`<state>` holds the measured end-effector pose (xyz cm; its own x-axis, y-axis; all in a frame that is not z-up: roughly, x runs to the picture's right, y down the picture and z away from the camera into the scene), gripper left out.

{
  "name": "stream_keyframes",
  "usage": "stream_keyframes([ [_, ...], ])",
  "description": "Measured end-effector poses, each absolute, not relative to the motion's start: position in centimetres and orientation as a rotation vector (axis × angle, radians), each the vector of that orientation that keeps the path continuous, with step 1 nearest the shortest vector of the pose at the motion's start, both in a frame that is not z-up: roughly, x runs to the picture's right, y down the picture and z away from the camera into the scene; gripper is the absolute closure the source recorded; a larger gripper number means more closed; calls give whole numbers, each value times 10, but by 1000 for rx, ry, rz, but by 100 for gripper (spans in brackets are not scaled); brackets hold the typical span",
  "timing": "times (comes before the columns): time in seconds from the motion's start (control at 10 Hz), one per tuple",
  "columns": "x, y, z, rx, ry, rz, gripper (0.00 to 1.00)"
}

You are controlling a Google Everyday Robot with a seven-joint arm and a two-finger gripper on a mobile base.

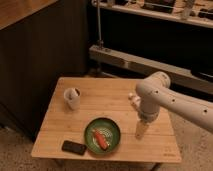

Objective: Drag the ceramic bowl in a circle

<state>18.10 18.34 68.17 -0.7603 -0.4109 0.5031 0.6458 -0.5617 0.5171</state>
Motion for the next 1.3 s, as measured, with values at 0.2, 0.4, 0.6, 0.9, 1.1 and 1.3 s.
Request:
stream_keyframes([
  [0.2, 164, 186, 685, -425, -949, -2333, 20],
  [0.4, 156, 195, 686, -408, -965, -2379, 20],
  [0.6, 132, 204, 691, -395, -969, -2415, 20],
  [0.9, 119, 207, 701, -383, -969, -2456, 20],
  [1.1, 94, 205, 713, -365, -970, -2478, 20],
  [1.3, 84, 206, 720, -355, -965, -2496, 20],
])
